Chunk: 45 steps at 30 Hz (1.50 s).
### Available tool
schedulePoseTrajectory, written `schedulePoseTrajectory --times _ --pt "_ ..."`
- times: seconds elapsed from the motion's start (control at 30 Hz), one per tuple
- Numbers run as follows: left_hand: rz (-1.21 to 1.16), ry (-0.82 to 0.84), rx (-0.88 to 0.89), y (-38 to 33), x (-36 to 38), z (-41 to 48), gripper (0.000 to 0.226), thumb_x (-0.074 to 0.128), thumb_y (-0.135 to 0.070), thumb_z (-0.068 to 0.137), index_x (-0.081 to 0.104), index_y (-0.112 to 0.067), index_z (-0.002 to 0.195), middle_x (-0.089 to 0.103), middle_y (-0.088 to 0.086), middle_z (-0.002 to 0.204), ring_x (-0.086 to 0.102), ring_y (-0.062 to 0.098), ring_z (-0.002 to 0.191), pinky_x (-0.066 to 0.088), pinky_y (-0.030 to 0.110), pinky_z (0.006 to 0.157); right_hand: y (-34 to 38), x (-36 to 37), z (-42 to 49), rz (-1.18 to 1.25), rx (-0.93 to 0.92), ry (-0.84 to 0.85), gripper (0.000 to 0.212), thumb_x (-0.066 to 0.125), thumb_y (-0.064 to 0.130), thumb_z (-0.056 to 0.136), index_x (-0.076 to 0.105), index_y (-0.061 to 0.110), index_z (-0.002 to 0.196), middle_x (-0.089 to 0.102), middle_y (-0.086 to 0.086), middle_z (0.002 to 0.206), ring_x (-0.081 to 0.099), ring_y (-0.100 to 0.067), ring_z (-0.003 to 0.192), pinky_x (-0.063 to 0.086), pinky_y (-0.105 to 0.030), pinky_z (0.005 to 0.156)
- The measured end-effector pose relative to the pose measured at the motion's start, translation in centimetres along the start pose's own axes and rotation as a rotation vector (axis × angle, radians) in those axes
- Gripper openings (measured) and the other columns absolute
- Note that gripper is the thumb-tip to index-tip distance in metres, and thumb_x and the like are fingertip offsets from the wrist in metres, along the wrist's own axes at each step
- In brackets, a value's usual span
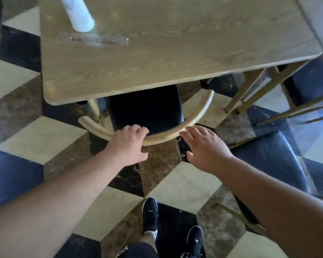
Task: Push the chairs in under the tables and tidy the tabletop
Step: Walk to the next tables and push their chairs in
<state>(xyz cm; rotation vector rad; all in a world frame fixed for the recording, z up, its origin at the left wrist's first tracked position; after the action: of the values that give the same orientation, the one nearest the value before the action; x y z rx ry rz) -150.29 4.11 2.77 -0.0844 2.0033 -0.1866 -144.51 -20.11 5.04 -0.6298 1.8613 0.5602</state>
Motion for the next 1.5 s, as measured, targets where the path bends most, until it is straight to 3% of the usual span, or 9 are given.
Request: schedulePoseTrajectory --times 0.23,0.4,0.67,0.9,1.0,1.2,1.33,1.5 --pt "-0.058 -0.070 0.182 -16.9 -1.7 0.7 0.067 0.069 -0.055 0.092 0.048 -0.025 0.148 0.050 0.001 0.151 0.046 0.026 0.139 0.041 0.045 0.114 -8.9 -1.0 -11.6 0.047 0.201 0.014 0.053 0.063 0.046 0.096 0.052 0.023 0.143 0.058 0.000 0.136 0.051 -0.027 0.131 0.041 -0.042 0.114" --pt "-0.051 -0.022 0.236 -28.0 -0.4 2.3 0.064 0.068 -0.057 0.090 0.050 -0.027 0.143 0.055 0.000 0.138 0.051 0.028 0.130 0.046 0.047 0.105 -15.8 0.5 -19.9 0.056 0.295 0.009 0.058 0.062 0.053 0.095 0.052 0.023 0.143 0.059 -0.001 0.138 0.051 -0.029 0.132 0.040 -0.043 0.114" --pt "-0.125 0.140 0.298 -46.5 5.2 2.0 0.064 0.068 -0.056 0.092 0.047 -0.029 0.146 0.049 -0.004 0.147 0.047 0.024 0.133 0.045 0.043 0.103 -26.1 7.0 -36.4 0.102 0.475 0.064 0.059 0.064 0.054 0.093 0.053 0.024 0.143 0.060 -0.001 0.136 0.053 -0.028 0.131 0.043 -0.044 0.112" --pt "-0.227 0.263 0.391 -62.4 11.1 0.4 0.064 0.067 -0.058 0.092 0.046 -0.028 0.144 0.048 -0.003 0.148 0.045 0.023 0.134 0.046 0.044 0.104 -34.5 11.6 -49.2 0.117 0.625 0.105 0.049 0.060 0.036 0.099 0.050 0.024 0.145 0.057 -0.004 0.143 0.050 -0.031 0.137 0.043 -0.047 0.116" --pt "-0.291 0.368 0.403 -68.1 13.7 -0.4 0.065 0.068 -0.061 0.091 0.047 -0.032 0.144 0.049 -0.005 0.145 0.052 0.021 0.128 0.049 0.043 0.101 -37.5 13.6 -53.1 0.110 0.634 0.133 0.058 0.058 0.025 0.101 0.040 0.024 0.156 0.050 -0.004 0.155 0.044 -0.031 0.144 0.039 -0.045 0.119" --pt "-0.261 0.542 0.378 -74.5 17.9 -1.1 0.075 0.078 -0.063 0.082 0.047 -0.030 0.142 0.060 -0.008 0.129 0.065 0.018 0.110 0.057 0.040 0.094 -40.9 17.5 -57.0 0.121 0.657 0.151 0.072 0.059 0.016 0.101 0.028 0.029 0.165 0.032 -0.007 0.169 0.021 -0.035 0.159 0.024 -0.050 0.128" --pt "-0.051 0.606 0.321 -75.8 20.0 -0.9 0.066 0.074 -0.039 0.088 0.040 -0.022 0.141 0.063 0.001 0.116 0.067 0.027 0.100 0.059 0.046 0.089 -41.2 19.1 -56.4 0.044 0.593 0.185 0.065 0.057 0.024 0.104 0.031 0.025 0.163 0.025 -0.012 0.172 0.007 -0.042 0.162 0.010 -0.058 0.130" --pt "-0.034 0.611 0.267 -75.1 20.0 -0.6 0.042 0.058 -0.023 0.088 0.046 -0.028 0.128 0.064 0.000 0.101 0.066 0.026 0.089 0.060 0.046 0.082 -40.7 19.5 -53.5 -0.020 0.491 0.313 0.052 0.057 0.036 0.106 0.046 0.023 0.155 0.039 -0.011 0.165 0.017 -0.041 0.160 0.008 -0.064 0.129"
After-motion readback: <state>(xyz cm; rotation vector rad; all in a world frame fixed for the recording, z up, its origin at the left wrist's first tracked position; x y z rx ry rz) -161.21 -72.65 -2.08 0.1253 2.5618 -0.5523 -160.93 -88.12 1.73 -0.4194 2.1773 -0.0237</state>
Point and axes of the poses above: each hand's wrist, its own z-axis towards the middle knuckle, its own x-axis out of the palm, y = z × x, the point moved 2 cm from there along z, towards the middle knuckle
